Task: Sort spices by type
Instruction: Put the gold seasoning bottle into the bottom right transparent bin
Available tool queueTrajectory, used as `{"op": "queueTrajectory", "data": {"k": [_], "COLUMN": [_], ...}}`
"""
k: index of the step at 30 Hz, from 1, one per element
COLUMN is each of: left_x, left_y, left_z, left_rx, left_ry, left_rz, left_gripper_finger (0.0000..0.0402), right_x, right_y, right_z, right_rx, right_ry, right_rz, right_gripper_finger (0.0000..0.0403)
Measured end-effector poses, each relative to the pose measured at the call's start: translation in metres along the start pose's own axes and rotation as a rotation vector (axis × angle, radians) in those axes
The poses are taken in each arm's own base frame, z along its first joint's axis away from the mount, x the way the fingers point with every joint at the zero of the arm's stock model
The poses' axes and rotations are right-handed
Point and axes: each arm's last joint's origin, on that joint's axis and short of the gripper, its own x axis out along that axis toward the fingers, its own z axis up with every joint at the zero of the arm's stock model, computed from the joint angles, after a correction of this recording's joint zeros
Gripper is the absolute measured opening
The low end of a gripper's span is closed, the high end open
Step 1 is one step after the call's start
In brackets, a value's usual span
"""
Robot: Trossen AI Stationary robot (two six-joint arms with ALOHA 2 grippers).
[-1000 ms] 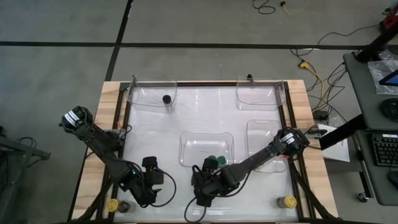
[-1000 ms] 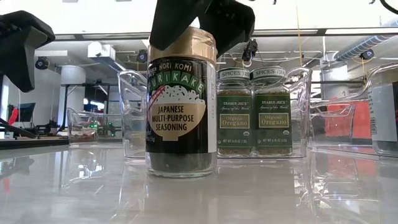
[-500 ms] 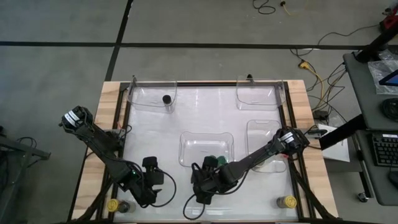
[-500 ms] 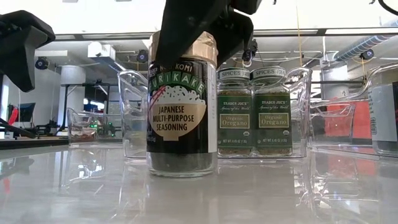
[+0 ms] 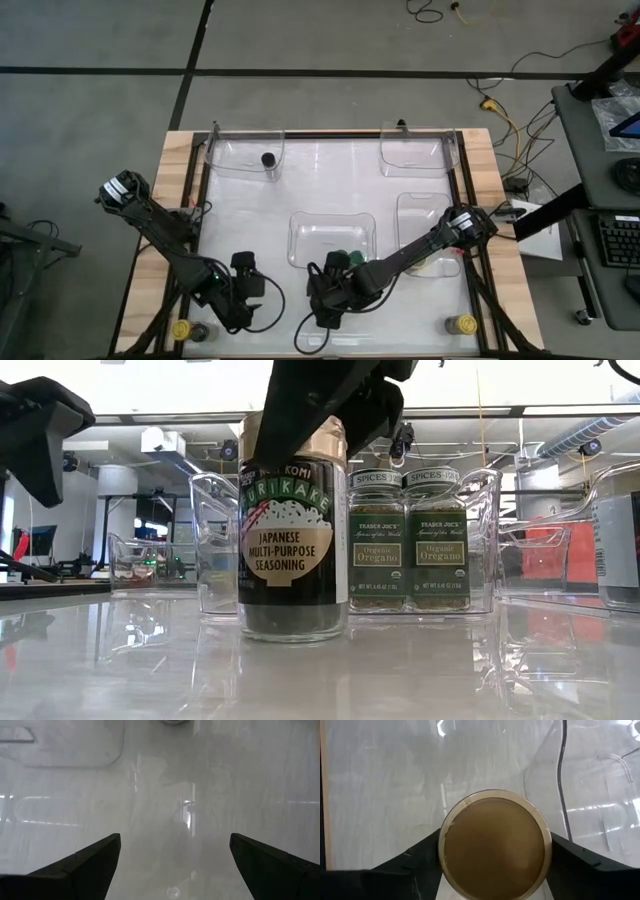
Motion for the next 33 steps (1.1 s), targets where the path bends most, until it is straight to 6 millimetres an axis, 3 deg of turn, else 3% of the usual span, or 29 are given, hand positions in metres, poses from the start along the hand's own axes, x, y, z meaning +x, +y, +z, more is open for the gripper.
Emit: {"op": "queueTrajectory", "data": {"k": [3,11,22,33], "left_x": [0.002,0.009,0.022,0.024], "left_y": [0.002,0.005,0.011,0.023], "left_z": [0.004,0.022,0.058,0.069], "left_rx": [-0.005,-0.027,-0.072,-0.057], "left_ry": [0.0,-0.026,-0.037,-0.044], "left_rz": [-0.018,-0.015,0.028,0.048], "left_gripper_finger": [0.0359,0.0359,0.0359,0.0359], "right_x": [-0.006,-0.044,-0.088,-0.177], "right_y": [-0.002,-0.018,-0.047,-0.081], "right_z": [0.0,-0.001,-0.02,-0.034], "right_rx": [-0.021,-0.135,-0.177,-0.075], "right_ry": [0.007,0.044,0.063,-0.078], "right_rz": [-0.013,-0.086,-0.09,0.023], "right_gripper_finger": [0.0273,0.0269,0.0269,0.0269]}}
